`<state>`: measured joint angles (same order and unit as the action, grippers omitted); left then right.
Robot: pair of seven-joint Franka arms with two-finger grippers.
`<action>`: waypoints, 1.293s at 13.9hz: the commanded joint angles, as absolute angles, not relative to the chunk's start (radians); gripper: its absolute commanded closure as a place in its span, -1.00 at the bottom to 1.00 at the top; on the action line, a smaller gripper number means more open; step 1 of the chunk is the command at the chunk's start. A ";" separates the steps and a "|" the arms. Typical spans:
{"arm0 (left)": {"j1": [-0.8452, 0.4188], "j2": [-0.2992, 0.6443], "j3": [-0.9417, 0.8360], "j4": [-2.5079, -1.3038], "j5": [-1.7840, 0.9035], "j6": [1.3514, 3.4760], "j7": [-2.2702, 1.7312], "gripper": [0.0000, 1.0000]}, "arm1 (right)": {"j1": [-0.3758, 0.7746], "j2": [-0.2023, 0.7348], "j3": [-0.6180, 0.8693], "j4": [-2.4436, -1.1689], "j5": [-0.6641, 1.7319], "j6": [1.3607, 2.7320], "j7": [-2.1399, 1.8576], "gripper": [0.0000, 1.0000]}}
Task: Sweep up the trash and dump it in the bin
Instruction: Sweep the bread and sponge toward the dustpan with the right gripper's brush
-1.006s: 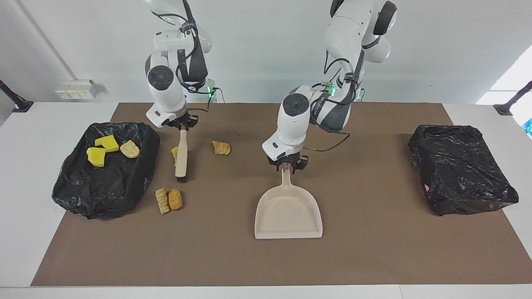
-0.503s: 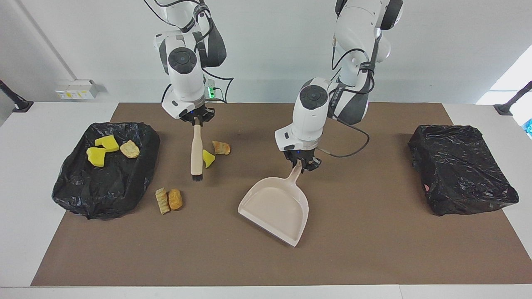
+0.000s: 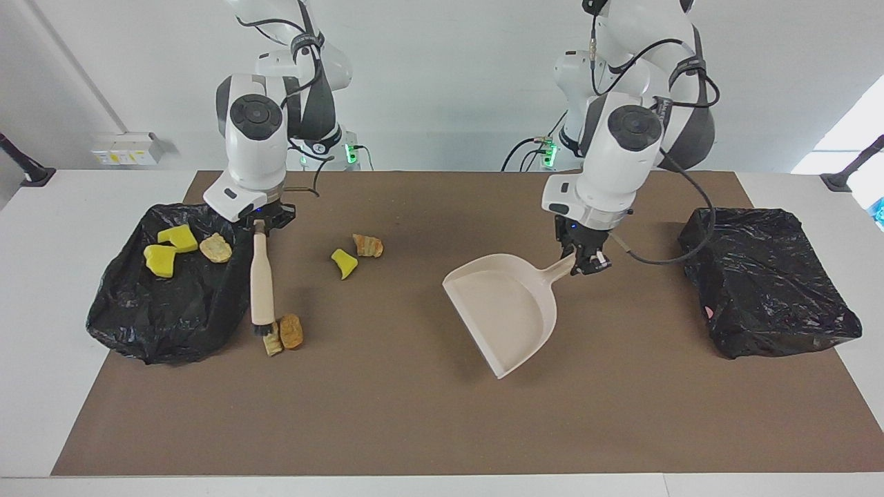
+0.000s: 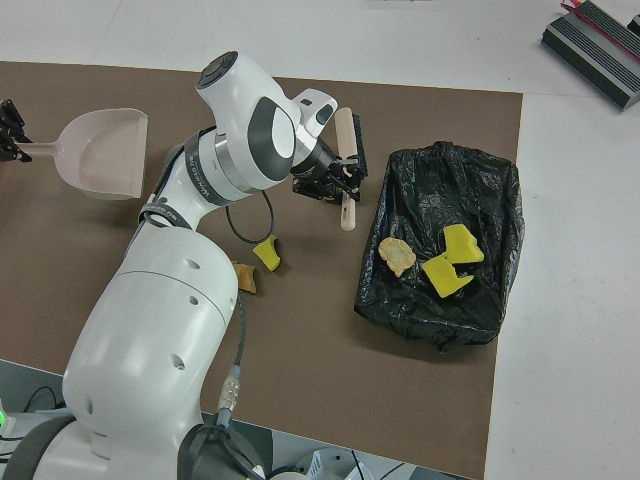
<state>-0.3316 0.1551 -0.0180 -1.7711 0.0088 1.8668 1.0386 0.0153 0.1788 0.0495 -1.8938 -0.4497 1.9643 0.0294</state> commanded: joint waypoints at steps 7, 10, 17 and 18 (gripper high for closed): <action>-0.440 0.032 -0.023 -2.071 0.086 2.121 0.947 1.00 | 0.098 0.195 0.072 -1.960 -0.257 1.881 -0.056 1.00; -0.471 0.037 -0.023 -2.111 0.097 2.187 0.826 1.00 | 0.136 0.172 0.072 -1.999 -0.106 1.891 -0.057 1.00; -0.543 0.043 -0.023 -2.157 0.181 2.198 0.816 1.00 | 0.314 0.124 0.072 -2.046 0.044 1.913 0.021 1.00; -0.542 0.041 -0.025 -2.158 0.181 2.201 0.816 1.00 | 0.349 0.123 0.074 -2.046 0.061 1.934 0.053 1.00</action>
<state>-0.5294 0.0675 -0.0364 -2.1209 0.1562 2.1701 0.8251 0.3025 0.1479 0.0717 -2.0096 0.0126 1.8931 0.0148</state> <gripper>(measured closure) 0.670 0.740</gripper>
